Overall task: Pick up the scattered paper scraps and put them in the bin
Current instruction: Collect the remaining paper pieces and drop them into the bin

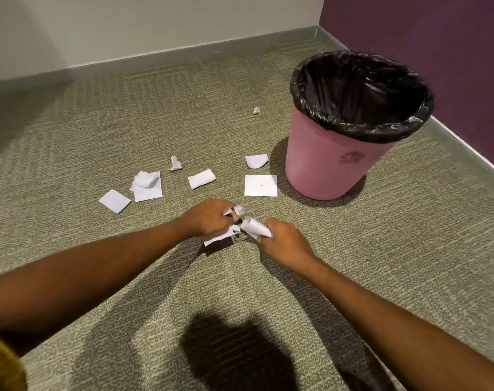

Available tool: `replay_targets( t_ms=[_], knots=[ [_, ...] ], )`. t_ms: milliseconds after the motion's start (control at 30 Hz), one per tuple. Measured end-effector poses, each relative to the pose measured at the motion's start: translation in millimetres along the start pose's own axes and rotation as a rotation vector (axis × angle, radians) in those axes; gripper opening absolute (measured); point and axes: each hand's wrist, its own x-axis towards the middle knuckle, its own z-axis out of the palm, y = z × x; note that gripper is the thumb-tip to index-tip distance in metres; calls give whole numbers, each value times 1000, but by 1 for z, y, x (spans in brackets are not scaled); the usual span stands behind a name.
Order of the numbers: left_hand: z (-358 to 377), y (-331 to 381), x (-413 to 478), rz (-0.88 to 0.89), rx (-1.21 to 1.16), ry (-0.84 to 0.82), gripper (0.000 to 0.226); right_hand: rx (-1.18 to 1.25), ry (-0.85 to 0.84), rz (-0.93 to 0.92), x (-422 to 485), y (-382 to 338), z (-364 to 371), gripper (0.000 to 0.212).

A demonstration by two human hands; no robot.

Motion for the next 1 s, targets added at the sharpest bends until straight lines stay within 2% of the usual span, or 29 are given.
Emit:
replay_targets(
  t_ms=[133,233,333,433,533,633,700,767,900,1000],
  knots=[
    [-17,10,-2,-34,-99,68,22,147,49,26,2,-5,-27,11],
    [-35,21,-5,-22,-141,127,23,251,112,23,3,-12,-52,18],
    [-56,41,-11,-27,-285,179,23,373,143,-8,3,-25,-78,21],
    [-80,68,-17,-86,-489,245,23,531,134,-48,2,-41,-103,20],
    [-107,102,-18,-161,-791,350,22,748,135,-71,0,-63,-133,18],
    [-136,144,-11,-129,-1103,366,22,958,156,-86,-6,-85,-168,13],
    [-153,172,-4,-134,-1235,353,27,1026,199,-59,-9,-93,-191,19],
    [-163,203,-3,-131,-1285,319,36,1090,244,-16,-11,-93,-213,23],
    [-172,257,-2,-154,-1215,306,42,1301,292,113,-9,-80,-249,27],
    [-174,276,3,-206,-1270,306,33,1460,260,207,-7,-68,-268,29]
  ],
)
